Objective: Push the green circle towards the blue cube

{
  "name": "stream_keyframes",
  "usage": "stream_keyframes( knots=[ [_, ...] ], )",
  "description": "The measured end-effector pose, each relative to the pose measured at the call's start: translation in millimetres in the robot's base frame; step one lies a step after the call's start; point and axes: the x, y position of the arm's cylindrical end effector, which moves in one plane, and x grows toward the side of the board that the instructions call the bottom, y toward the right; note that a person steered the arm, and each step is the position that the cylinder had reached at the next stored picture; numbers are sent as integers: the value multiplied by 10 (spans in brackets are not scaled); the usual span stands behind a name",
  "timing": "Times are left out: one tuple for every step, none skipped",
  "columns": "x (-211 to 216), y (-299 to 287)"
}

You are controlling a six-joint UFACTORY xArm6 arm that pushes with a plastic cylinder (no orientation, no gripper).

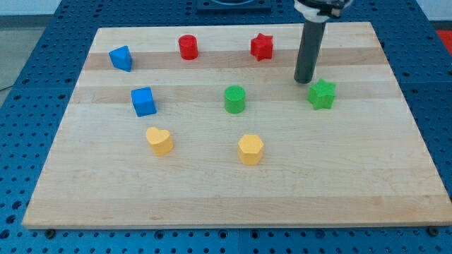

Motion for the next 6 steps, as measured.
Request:
stream_keyframes(
  knots=[
    [298,-164],
    [399,-558],
    [398,-1133],
    [399,-1544],
    [399,-1527],
    [398,-1394]
  ],
)
